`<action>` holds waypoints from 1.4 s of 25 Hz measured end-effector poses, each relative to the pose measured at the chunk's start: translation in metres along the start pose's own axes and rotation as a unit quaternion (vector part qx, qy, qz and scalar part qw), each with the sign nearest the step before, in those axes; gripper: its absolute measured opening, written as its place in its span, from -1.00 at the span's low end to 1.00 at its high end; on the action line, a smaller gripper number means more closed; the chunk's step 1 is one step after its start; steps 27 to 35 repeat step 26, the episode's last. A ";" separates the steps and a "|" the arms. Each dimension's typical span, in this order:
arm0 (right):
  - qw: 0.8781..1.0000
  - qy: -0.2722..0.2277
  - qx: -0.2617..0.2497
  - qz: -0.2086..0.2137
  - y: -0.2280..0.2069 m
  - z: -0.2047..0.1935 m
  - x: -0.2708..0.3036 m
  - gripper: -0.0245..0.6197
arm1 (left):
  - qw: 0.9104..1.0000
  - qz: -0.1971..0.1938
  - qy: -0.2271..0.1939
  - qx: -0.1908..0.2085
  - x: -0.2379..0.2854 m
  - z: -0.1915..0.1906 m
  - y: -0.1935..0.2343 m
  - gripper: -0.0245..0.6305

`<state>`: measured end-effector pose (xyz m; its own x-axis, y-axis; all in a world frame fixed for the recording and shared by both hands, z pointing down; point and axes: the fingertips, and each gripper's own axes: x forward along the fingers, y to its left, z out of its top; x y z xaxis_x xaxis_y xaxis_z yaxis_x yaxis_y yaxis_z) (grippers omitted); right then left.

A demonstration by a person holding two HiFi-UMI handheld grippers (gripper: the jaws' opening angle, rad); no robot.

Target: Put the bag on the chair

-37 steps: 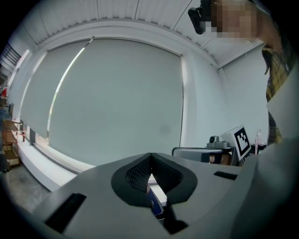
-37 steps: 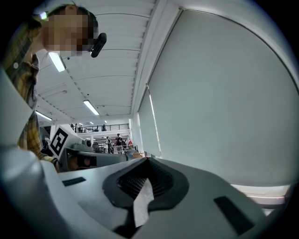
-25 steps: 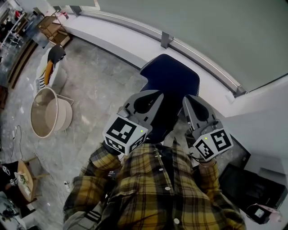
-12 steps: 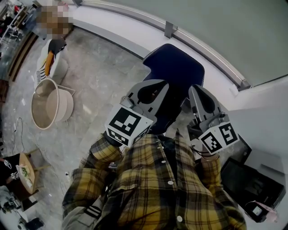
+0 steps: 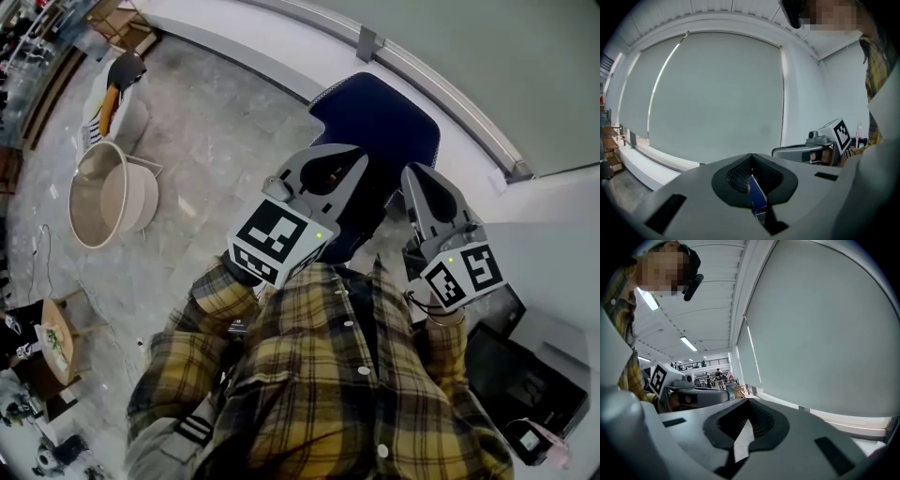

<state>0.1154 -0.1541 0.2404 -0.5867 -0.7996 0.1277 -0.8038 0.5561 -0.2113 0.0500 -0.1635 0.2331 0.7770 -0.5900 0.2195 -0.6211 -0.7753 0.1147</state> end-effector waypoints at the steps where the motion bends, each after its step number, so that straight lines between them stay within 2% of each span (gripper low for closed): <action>1: 1.000 0.002 -0.001 0.001 0.001 -0.001 0.000 -0.88 | 1.000 -0.001 0.000 0.000 0.000 -0.001 -0.001 -0.87; 35: 1.000 0.011 -0.005 0.009 0.003 -0.010 0.003 -0.88 | 1.000 0.000 0.005 -0.003 0.000 -0.010 0.002 -0.87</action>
